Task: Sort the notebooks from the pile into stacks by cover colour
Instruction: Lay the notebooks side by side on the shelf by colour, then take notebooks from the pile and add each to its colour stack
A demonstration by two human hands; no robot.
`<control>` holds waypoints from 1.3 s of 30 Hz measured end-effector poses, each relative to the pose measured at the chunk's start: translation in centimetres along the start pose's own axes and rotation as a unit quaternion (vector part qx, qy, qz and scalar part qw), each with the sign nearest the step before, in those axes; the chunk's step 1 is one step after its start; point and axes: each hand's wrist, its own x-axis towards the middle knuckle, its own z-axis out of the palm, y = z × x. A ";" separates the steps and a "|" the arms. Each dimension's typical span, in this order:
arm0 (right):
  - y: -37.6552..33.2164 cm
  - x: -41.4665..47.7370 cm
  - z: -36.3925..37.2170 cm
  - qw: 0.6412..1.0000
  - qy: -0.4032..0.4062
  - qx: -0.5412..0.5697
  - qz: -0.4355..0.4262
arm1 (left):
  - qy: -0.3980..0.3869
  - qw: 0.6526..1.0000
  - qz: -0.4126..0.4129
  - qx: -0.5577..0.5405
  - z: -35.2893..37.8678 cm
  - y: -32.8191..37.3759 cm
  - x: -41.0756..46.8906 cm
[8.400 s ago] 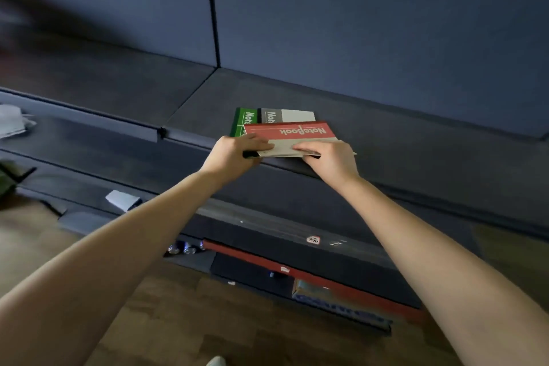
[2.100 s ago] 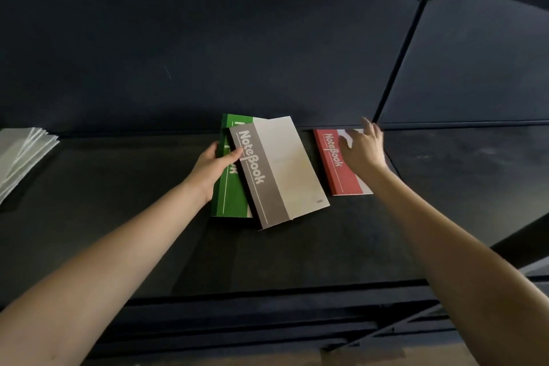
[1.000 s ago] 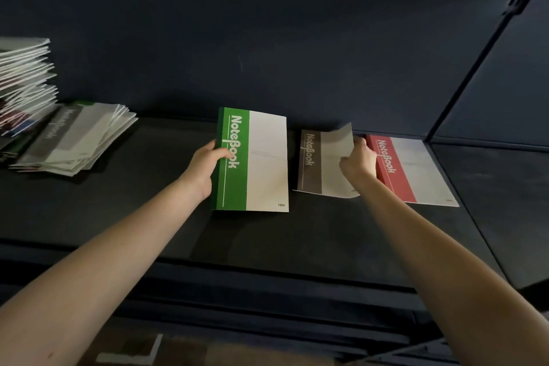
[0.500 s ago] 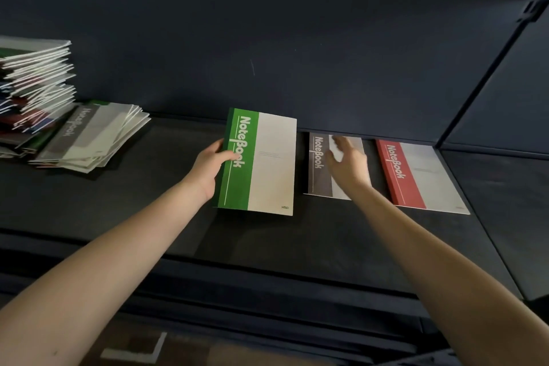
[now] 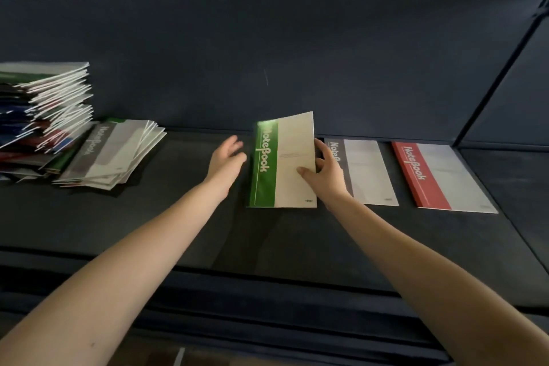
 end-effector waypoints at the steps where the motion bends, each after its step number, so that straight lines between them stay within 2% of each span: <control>1: -0.3 0.3 0.2 1.000 0.014 -0.017 0.001 | 0.001 0.999 0.023 0.046 -0.7 -0.1 0.3; 5: -0.8 1.4 1.8 0.996 0.064 -0.065 0.006 | -0.008 0.971 0.107 0.212 -3.9 -0.9 0.9; 9: -0.8 1.7 3.9 0.985 0.077 -0.154 -0.002 | -0.024 0.948 0.142 0.284 -6.3 -2.3 1.5; 15: -0.2 2.5 5.2 0.939 0.006 -0.344 0.009 | -0.030 0.939 0.140 0.312 -8.2 -3.8 2.2; 19: -0.1 3.2 5.2 0.912 -0.030 -0.409 -0.003 | -0.014 0.929 0.152 0.337 -8.7 -4.7 1.9; 24: -0.3 3.2 5.0 0.852 -0.066 -0.519 -0.012 | 0.012 0.927 0.144 0.347 -9.9 -5.6 1.1; 30: -0.3 2.6 6.0 0.835 -0.080 -0.545 0.001 | 0.050 0.927 0.126 0.351 -12.8 -6.6 -1.1; 34: -0.9 1.5 7.6 0.863 -0.041 -0.496 -0.085 | 0.080 0.926 0.120 0.348 -14.6 -6.9 -3.2; 39: -2.0 -0.3 11.0 0.878 -0.076 -0.444 -0.163 | 0.078 0.926 0.112 0.351 -16.2 -7.0 -4.6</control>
